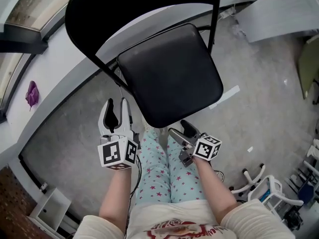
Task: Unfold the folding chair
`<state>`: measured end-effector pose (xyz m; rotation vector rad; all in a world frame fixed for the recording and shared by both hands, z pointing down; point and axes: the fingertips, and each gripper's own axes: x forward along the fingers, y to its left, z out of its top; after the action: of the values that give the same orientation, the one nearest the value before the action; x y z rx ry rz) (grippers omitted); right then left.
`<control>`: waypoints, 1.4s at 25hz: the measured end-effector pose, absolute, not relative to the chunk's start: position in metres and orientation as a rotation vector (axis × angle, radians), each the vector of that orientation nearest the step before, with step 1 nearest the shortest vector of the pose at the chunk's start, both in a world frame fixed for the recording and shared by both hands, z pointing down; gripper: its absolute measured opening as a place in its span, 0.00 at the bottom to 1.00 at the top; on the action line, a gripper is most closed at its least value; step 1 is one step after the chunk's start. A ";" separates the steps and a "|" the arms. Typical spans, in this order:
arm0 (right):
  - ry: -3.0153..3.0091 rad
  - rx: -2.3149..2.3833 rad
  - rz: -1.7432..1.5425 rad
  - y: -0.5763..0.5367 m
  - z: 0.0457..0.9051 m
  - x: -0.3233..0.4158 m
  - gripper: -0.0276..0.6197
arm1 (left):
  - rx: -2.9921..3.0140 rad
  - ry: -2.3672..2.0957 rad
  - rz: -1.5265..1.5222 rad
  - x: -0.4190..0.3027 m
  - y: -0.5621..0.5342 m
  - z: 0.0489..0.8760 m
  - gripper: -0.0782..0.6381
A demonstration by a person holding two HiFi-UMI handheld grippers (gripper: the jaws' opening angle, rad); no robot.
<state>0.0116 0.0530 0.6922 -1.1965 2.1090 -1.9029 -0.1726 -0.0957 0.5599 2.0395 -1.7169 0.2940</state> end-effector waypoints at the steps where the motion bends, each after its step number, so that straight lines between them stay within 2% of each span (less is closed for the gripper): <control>1: 2.150 -1.208 -1.840 0.044 0.671 0.008 0.80 | 2.048 -1.709 0.281 -0.169 -0.095 0.550 0.34; 10: 2.530 -1.261 -1.120 -0.068 0.454 -0.017 0.46 | 2.178 -1.682 0.150 -0.131 -0.100 0.433 0.34; 15: 2.614 -1.376 -0.770 -0.112 0.369 -0.023 0.31 | 2.214 -1.687 0.077 -0.128 -0.113 0.375 0.33; 17: 2.616 -1.409 -0.699 -0.119 0.347 -0.026 0.28 | 2.213 -1.696 0.059 -0.128 -0.114 0.357 0.30; 22: 2.600 -1.411 -0.628 -0.133 0.302 -0.036 0.11 | 2.280 -1.703 0.054 -0.123 -0.117 0.313 0.21; 25: 2.640 -1.413 -0.563 -0.136 0.280 -0.047 0.09 | 2.305 -1.718 0.040 -0.124 -0.121 0.291 0.11; 35: 2.769 -1.399 -0.340 -0.133 0.238 -0.082 0.08 | 2.404 -1.649 -0.039 -0.132 -0.132 0.247 0.11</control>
<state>-0.0825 -0.1331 0.2385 -1.3990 2.7687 -0.3396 -0.1316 -0.1318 0.2471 2.4038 -1.6492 -0.0388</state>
